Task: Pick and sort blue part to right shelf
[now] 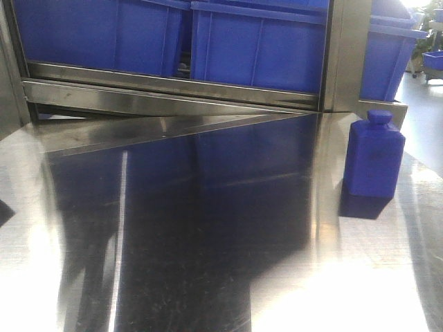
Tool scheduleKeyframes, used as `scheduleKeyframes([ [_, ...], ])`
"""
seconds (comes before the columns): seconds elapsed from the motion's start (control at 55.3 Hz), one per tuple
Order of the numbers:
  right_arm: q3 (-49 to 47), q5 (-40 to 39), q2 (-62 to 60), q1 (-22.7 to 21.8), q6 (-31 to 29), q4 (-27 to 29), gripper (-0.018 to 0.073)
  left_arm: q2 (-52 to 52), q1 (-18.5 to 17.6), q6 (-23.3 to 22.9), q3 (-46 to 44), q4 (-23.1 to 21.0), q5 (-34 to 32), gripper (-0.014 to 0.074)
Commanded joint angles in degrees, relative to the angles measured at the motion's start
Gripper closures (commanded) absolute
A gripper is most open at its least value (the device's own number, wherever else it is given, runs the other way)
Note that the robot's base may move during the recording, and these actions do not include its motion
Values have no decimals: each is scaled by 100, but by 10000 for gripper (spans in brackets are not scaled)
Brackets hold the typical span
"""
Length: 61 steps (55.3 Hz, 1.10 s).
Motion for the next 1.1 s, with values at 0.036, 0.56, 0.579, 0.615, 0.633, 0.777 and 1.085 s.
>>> scheduleKeyframes([
  [0.036, -49, -496, -103, -31, -1, -7, 513, -151, -12, -10, 206, -30, -499, 472],
  [0.56, -49, -496, -103, -31, -1, -7, 513, -151, -12, -10, 206, -41, -992, 472],
  [0.579, -49, -496, -103, -31, -1, -7, 513, -151, -12, -10, 206, -41, -1100, 472],
  [0.615, -49, -496, -103, -31, -1, -7, 513, -151, -12, -10, 206, -41, -1418, 472],
  [0.633, -49, -496, -103, -31, -1, -7, 513, -151, -12, -10, 181, -41, -1598, 472],
  [0.777, -49, -496, -103, -31, -1, -7, 513, -13, -12, -10, -455, -28, -1374, 472],
  [1.085, -49, -496, -103, -31, -1, -7, 513, 2124, -12, 16, -3402, -15, 1819, 444],
])
